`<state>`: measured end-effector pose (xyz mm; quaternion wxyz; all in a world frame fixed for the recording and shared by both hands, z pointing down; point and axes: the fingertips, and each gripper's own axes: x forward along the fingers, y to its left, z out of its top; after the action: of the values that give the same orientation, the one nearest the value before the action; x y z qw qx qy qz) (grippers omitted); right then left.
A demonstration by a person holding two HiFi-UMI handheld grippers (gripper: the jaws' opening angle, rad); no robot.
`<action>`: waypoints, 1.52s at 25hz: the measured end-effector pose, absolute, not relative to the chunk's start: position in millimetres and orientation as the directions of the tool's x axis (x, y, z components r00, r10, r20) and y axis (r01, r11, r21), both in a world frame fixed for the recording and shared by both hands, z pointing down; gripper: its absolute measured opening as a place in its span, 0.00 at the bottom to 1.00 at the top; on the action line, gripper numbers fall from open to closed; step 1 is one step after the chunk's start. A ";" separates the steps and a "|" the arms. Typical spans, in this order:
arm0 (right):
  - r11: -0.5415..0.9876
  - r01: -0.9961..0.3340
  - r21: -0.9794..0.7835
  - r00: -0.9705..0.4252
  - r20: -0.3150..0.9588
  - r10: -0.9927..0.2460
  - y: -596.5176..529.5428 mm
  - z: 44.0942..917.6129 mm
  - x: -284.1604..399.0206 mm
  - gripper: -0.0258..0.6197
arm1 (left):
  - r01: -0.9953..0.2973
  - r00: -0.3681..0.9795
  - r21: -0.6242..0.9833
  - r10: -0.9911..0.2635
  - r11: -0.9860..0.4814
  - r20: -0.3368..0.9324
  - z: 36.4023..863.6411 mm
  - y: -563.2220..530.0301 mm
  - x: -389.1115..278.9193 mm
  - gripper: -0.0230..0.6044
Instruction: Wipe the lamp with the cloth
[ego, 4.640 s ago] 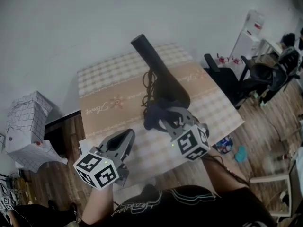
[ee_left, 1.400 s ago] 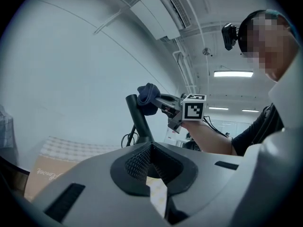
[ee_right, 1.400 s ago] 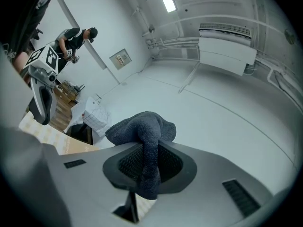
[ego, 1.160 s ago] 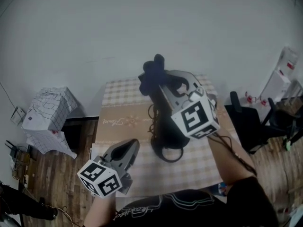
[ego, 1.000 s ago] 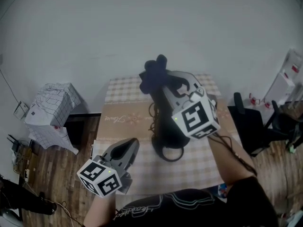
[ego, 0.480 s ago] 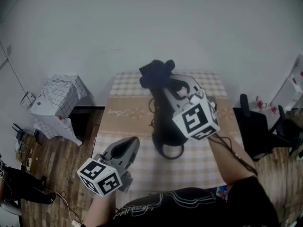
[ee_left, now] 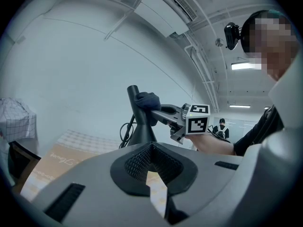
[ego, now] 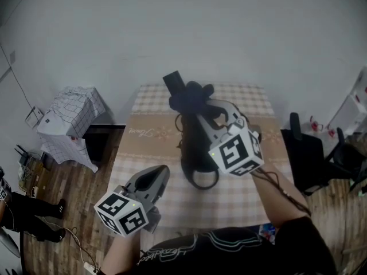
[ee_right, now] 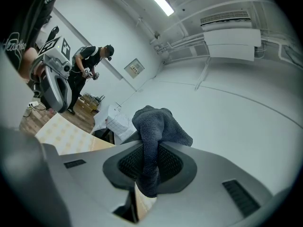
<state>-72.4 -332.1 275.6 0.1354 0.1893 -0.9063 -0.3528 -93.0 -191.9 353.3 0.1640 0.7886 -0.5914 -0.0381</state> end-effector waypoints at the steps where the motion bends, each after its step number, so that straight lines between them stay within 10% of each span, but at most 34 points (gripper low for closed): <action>1: 0.680 -0.244 0.691 -0.892 0.115 -0.437 -330.5 278.9 -70.2 0.13 | -0.920 0.296 0.305 -0.946 -0.245 0.133 354.2 -191.4 -91.5 0.04; 38: 0.813 -0.192 0.550 -0.813 0.375 -0.446 -263.9 433.7 20.5 0.13 | -0.872 0.398 0.363 -0.907 -0.328 0.138 379.6 -172.3 -54.7 0.03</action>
<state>20.5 -263.9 433.7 0.2517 0.1739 -0.9181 -0.2520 -54.7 -172.3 379.6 0.1930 0.8136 -0.5467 -0.0449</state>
